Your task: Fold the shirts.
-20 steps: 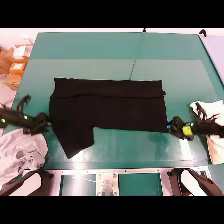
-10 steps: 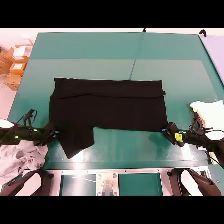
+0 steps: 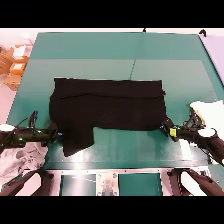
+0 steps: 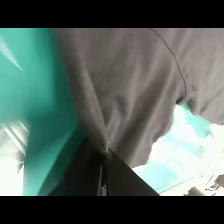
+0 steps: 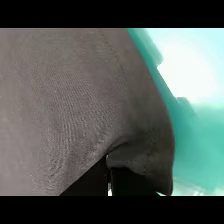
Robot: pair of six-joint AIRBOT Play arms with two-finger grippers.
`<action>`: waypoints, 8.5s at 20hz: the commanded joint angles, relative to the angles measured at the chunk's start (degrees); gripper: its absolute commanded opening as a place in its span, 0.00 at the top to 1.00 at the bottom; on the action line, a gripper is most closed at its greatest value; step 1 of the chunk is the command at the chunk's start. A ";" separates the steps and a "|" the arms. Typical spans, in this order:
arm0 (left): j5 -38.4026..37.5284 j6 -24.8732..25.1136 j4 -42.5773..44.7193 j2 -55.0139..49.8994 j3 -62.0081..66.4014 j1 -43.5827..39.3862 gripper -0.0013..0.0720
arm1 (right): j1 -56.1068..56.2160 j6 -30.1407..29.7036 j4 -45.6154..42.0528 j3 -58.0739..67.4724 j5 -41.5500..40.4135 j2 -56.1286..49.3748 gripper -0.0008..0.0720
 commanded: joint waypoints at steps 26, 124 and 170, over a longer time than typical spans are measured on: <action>4.33 -7.67 6.91 -26.67 54.90 -13.14 0.93 | 2.75 8.39 -18.12 53.75 10.56 -31.06 0.97; -27.85 -10.64 -5.46 -46.64 96.76 -9.70 0.93 | 26.53 -2.54 10.05 77.29 22.08 -57.77 0.97; -28.61 -10.58 -5.33 -46.66 96.74 -9.88 0.93 | -45.03 17.79 -64.43 55.08 58.01 -34.12 0.11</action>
